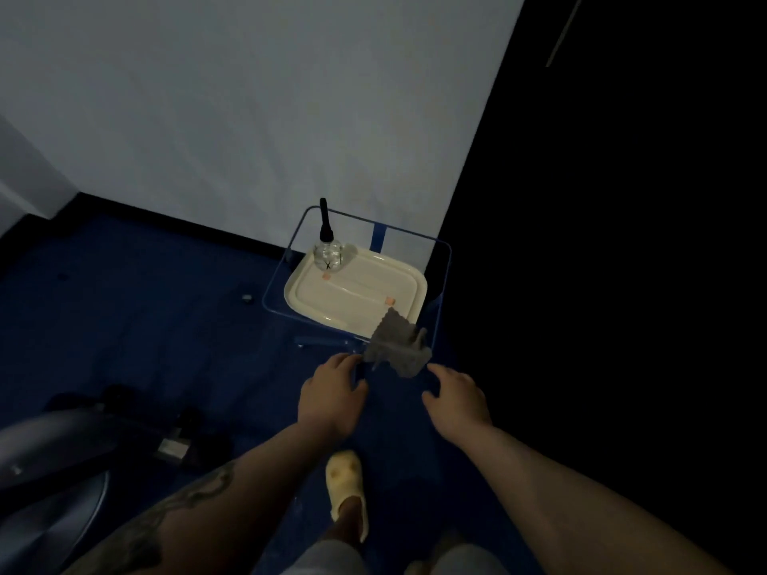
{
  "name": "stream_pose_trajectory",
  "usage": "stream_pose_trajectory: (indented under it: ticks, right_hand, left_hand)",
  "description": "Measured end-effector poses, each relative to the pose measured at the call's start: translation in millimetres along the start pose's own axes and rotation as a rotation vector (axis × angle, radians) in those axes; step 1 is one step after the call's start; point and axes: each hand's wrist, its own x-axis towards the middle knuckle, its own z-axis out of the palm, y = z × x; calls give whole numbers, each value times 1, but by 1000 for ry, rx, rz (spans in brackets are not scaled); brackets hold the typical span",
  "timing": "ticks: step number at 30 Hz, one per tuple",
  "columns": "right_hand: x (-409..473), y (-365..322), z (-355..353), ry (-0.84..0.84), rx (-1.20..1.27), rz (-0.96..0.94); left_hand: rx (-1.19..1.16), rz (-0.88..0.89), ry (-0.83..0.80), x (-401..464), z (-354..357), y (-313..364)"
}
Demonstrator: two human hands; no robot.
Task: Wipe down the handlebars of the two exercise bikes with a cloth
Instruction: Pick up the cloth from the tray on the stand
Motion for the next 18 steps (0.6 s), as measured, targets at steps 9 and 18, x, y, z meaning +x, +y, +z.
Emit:
stream_pose_trajectory:
  ticks: [9,18]
  right_hand:
    - [74,10,30,70,-63,26]
    - [135,25,62,142,-278,-104]
  left_hand:
    - [3,-48,-102,63,33,-15]
    - [-286,-212,13,94,69,-17]
